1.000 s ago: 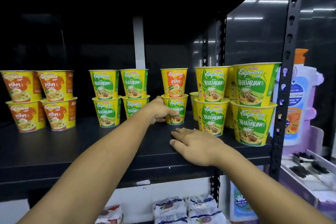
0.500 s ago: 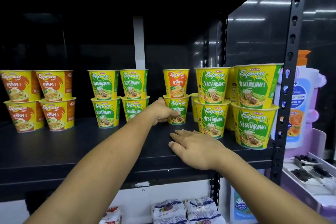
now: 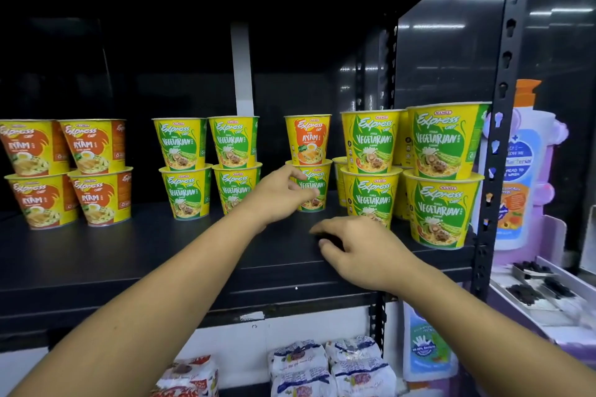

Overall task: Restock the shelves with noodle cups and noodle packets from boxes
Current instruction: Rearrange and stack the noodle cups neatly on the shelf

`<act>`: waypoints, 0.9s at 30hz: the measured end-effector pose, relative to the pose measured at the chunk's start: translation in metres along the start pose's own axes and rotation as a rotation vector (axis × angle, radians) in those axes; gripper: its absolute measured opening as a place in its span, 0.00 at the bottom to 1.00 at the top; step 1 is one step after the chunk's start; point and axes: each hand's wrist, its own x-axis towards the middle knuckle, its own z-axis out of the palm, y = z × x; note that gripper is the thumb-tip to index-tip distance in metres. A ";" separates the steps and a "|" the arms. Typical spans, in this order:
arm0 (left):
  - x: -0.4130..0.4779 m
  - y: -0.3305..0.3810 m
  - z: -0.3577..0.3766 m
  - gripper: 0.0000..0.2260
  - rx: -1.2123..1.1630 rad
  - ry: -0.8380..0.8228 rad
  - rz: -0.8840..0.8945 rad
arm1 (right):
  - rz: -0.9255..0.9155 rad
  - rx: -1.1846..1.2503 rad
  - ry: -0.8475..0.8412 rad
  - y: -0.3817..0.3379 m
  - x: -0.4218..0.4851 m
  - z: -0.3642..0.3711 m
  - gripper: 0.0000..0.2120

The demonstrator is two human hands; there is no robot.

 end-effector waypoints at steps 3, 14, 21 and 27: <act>-0.008 0.004 0.009 0.22 -0.081 -0.087 0.017 | 0.005 0.015 0.018 0.007 -0.012 -0.004 0.19; -0.002 0.034 0.043 0.41 -0.368 -0.278 0.042 | -0.023 -0.035 0.256 0.025 -0.045 0.010 0.19; 0.008 0.037 0.061 0.44 -0.416 -0.245 0.048 | -0.057 -0.062 0.286 0.030 -0.049 0.018 0.21; 0.009 0.044 0.067 0.49 -0.343 -0.187 0.062 | -0.080 -0.079 0.269 0.034 -0.048 0.019 0.22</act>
